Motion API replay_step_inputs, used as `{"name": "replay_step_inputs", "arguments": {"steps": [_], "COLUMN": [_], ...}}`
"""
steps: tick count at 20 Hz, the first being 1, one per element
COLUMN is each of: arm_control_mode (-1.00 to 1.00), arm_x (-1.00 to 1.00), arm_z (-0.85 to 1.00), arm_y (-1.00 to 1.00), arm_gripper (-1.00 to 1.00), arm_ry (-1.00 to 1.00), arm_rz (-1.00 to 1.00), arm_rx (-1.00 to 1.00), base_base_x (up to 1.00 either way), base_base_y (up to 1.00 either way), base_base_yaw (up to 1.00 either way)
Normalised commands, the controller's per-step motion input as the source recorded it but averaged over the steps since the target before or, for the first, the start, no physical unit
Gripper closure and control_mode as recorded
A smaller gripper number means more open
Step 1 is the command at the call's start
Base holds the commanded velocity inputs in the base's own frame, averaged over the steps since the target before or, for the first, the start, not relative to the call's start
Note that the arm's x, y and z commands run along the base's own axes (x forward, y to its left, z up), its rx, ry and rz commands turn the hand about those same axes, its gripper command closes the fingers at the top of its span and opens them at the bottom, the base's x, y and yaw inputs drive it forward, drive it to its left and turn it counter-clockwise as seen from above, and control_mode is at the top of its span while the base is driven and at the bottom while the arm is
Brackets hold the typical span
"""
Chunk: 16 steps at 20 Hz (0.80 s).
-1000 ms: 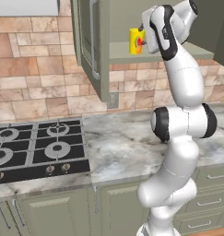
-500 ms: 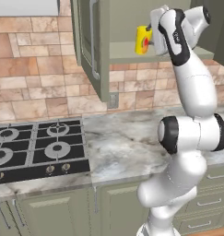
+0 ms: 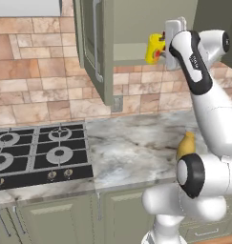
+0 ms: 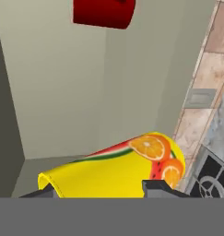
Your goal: There is a tray on the dining counter. Grab the cup, mug, and pitcher and place them on the tray. The pitcher may be placed next to the tray if it cannot fit the tray.
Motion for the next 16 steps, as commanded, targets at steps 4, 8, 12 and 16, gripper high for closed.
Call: {"name": "replay_step_inputs", "arguments": {"steps": [4, 8, 12, 16], "arm_control_mode": [-1.00, -1.00, -1.00, -1.00], "arm_x": [-1.00, -0.97, -0.72, -0.64], "arm_z": [0.04, 0.01, 0.00, -0.09], "arm_y": [-0.02, -0.08, -0.07, -0.27], "arm_gripper": [1.00, 1.00, 1.00, 1.00], "arm_ry": [0.13, 0.15, 0.20, 0.12], "arm_rz": [-0.01, 0.00, -0.02, -0.03], "arm_rx": [0.01, 0.02, 0.01, 0.02], "base_base_x": [0.00, 0.00, 0.00, 0.00], "base_base_y": [0.00, 0.00, 0.00, 0.00], "base_base_yaw": [0.00, 0.00, 0.00, 0.00]}}
